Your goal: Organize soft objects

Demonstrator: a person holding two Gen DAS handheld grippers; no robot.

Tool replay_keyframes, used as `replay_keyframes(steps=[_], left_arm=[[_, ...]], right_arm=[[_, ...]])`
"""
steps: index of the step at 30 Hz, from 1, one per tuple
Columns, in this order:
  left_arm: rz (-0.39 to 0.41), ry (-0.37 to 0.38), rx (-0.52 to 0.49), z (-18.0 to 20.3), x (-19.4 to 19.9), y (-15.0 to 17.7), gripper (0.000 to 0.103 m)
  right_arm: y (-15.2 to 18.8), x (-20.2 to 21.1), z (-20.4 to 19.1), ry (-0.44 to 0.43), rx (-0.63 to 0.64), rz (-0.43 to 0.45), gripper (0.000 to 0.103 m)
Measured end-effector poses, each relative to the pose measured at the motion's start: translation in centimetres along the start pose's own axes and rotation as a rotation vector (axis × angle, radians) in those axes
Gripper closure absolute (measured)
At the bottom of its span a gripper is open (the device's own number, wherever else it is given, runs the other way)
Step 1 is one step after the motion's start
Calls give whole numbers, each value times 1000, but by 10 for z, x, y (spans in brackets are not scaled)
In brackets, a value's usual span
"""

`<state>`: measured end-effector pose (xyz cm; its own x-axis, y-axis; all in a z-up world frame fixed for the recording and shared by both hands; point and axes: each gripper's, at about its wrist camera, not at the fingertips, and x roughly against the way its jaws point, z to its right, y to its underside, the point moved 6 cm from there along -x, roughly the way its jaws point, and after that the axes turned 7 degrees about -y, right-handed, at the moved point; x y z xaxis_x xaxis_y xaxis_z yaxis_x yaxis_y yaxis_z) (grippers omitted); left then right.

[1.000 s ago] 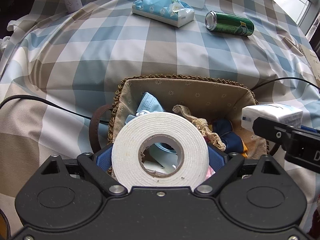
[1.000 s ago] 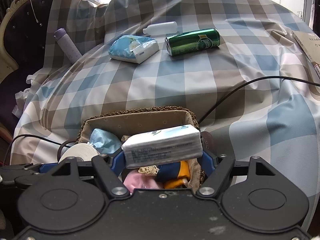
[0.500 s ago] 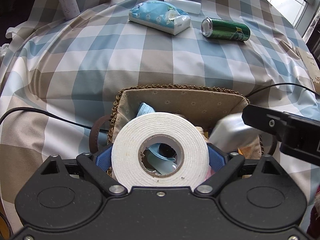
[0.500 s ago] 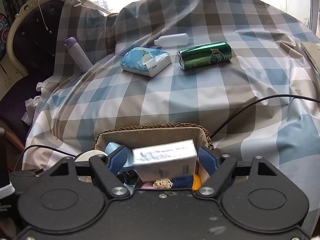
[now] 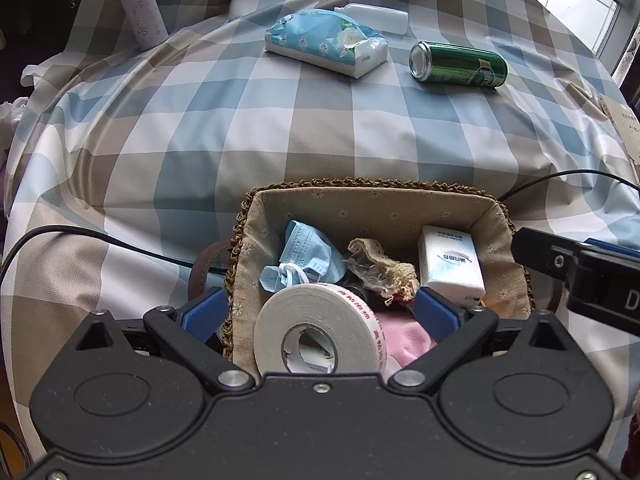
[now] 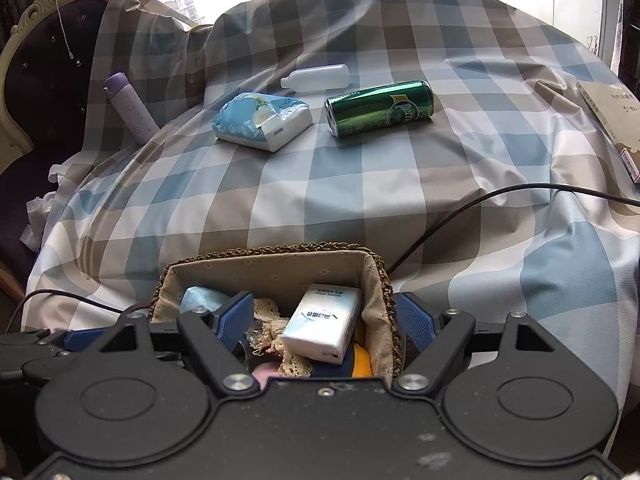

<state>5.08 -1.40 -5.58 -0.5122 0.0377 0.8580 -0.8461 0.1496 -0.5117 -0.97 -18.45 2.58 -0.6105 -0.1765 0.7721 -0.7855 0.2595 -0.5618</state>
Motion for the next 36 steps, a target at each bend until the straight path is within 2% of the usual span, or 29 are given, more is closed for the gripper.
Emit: replay_keyframes(steps=[5,16,26,30,36], left_arm=[[-9,-27,0,-1,-1,4,5],[-45,-39,15,-4,3,16,4],[-80,-58,-2,-3,7,29,4],[-106,-40,6,-3,6,33,4],[-133,-45,2,-1,4,37,4]], right_arm=[[4,0,5,29,6,-8,20],[17,3,12,60,6,-39,0],[31,10,17,89,11,-77,0],[36,7,16,98,14,-161,0],[46,6,17,106,8,-189,0]])
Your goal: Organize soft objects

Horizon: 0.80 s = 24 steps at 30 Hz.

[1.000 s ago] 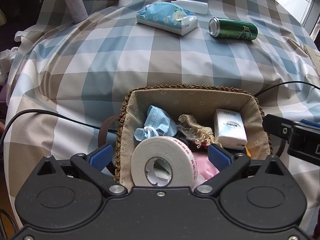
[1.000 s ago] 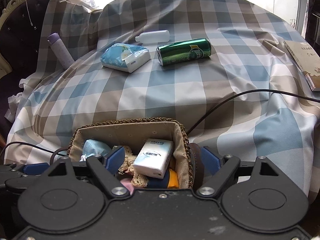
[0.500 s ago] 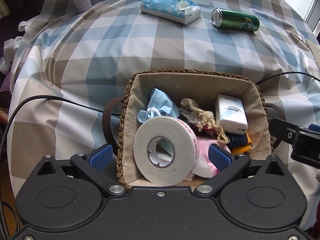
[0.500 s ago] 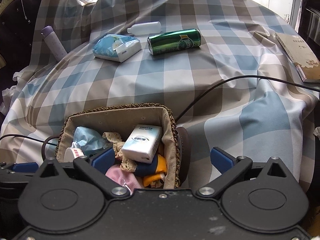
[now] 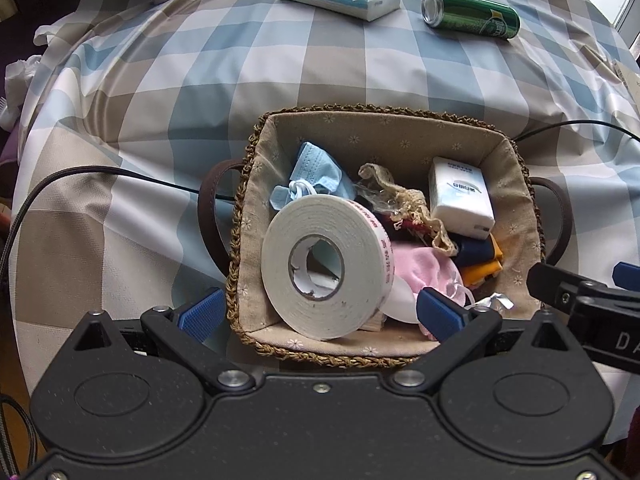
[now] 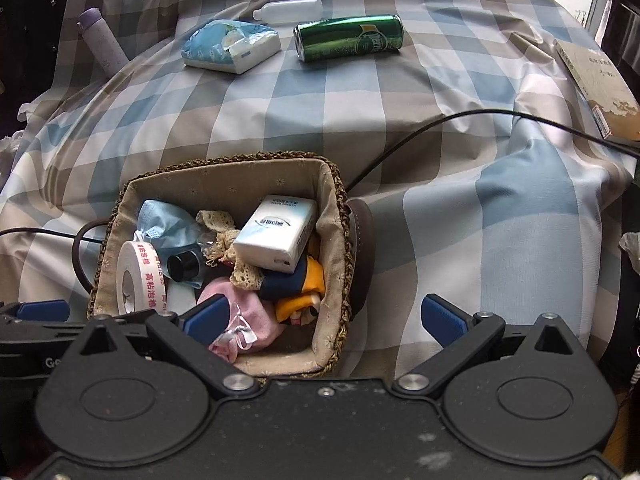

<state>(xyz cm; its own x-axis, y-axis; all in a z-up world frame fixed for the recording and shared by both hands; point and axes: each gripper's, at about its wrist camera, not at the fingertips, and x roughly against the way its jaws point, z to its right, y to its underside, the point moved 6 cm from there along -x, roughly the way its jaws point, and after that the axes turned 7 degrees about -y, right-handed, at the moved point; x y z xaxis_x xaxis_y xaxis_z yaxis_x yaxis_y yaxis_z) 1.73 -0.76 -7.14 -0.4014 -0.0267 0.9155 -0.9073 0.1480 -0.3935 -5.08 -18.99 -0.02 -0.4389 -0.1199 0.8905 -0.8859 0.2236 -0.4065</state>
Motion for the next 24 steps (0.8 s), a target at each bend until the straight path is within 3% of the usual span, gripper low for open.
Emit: replay_keyframes(steps=[8,24], left_arm=[[-39,7,12,-1,-3,5,4],[-56,-28,-9,-3,-5,11,5]], right_arm=[[6,-5,10,27,-74,-57,1],[11,-6,7,44,0,-60,1]])
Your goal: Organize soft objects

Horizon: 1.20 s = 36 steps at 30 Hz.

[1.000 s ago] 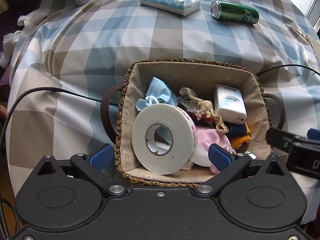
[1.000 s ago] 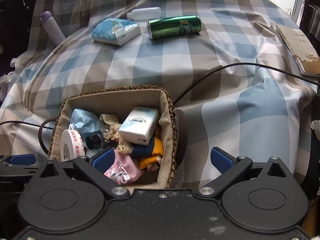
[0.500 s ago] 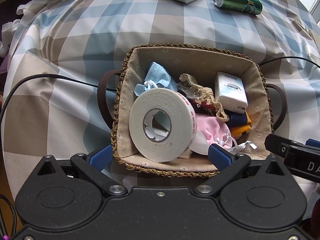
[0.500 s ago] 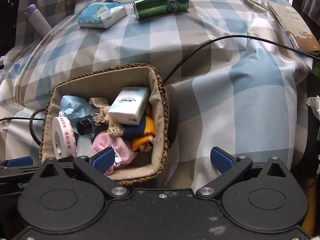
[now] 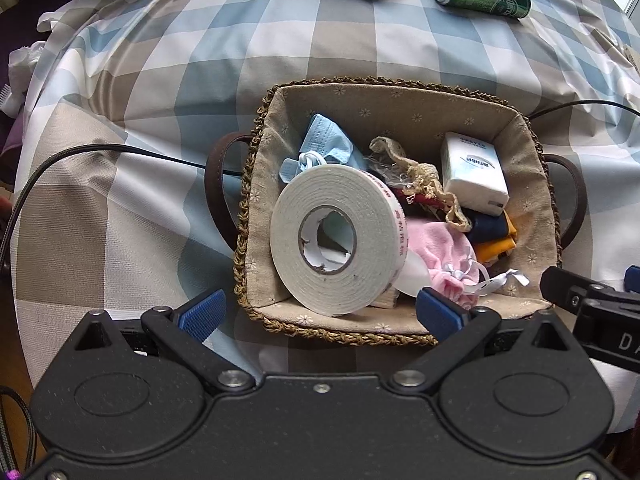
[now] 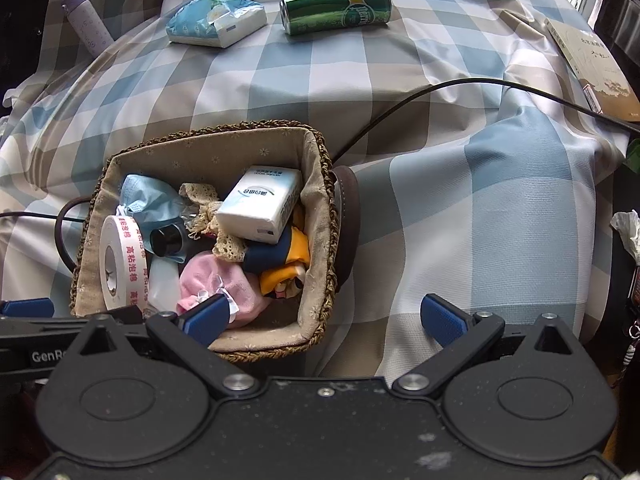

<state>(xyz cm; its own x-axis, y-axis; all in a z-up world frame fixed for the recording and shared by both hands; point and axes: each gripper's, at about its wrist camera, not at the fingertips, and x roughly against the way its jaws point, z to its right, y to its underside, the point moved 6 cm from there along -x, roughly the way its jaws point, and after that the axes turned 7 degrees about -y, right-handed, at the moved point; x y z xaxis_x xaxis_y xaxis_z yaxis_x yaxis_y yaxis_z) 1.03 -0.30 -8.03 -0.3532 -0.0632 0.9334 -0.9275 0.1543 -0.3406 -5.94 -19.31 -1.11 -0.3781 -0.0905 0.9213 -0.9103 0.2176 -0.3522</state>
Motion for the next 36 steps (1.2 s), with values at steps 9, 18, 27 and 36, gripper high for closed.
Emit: replay_keyframes(steps=[9,18,27,36], left_arm=[[0,-22,-9,-1,-1,0,5],[-11,-32,-2,-3,-4,-1,5],[-16,-38,-1,-3,-6,-1,5],[-20,-36,4,-3,-7,1,5]], right_arm=[[0,-2,0,6,12,-5,1],[0,-5,-2,6,21,-14,1],[0,-5,-1,2,18,-16,1],[0,-5,-2,1,18,-14,1]])
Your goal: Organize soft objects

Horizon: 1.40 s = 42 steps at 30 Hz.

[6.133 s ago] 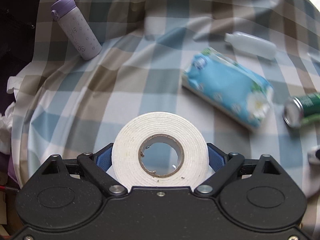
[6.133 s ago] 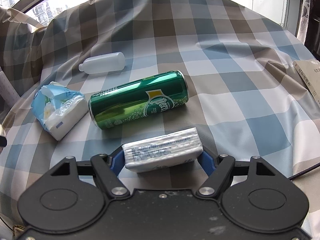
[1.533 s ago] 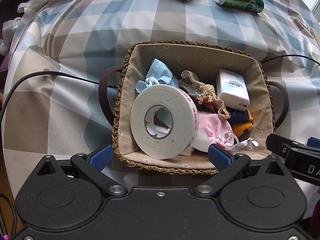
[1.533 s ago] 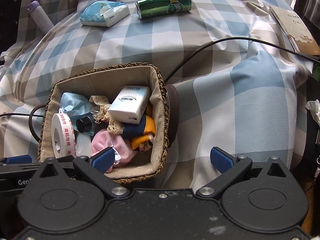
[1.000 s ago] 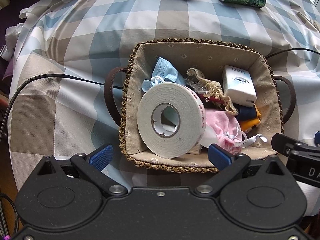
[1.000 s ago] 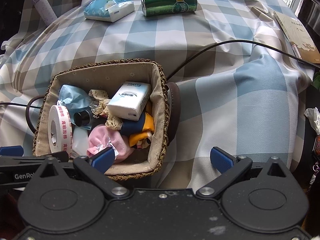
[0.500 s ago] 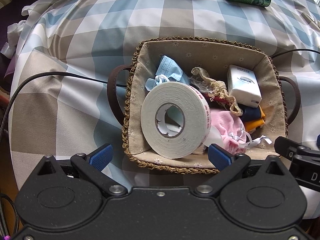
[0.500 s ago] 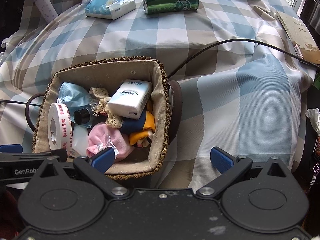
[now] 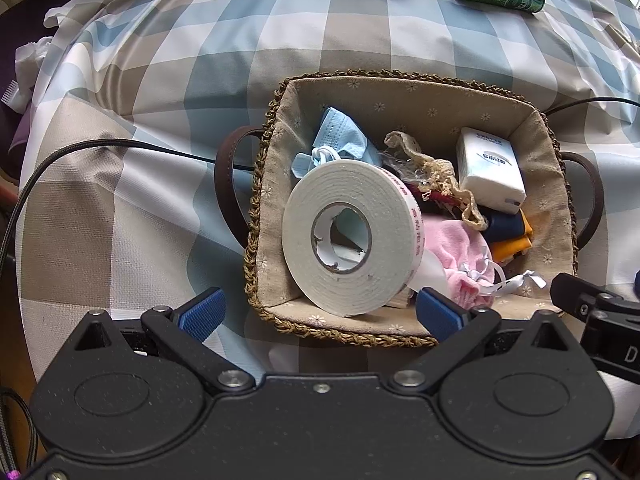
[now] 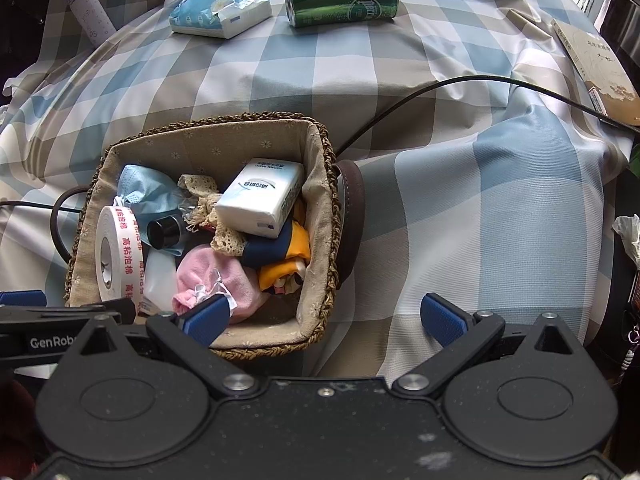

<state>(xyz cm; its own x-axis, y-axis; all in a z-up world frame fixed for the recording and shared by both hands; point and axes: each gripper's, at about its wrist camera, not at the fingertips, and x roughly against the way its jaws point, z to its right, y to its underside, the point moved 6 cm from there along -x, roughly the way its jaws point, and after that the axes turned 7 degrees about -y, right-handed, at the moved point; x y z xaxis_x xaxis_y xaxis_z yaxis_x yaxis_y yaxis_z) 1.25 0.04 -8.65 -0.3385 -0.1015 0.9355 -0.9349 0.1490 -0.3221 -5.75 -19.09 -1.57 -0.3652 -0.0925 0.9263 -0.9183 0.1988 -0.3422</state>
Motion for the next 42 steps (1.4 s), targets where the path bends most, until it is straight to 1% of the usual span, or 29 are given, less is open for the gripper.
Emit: replay_keyframes(steps=[42], left_arm=[[-10,5,12,-1,-3,3,5]], right_arm=[[2,-2,2,-10,-8,-7,1]])
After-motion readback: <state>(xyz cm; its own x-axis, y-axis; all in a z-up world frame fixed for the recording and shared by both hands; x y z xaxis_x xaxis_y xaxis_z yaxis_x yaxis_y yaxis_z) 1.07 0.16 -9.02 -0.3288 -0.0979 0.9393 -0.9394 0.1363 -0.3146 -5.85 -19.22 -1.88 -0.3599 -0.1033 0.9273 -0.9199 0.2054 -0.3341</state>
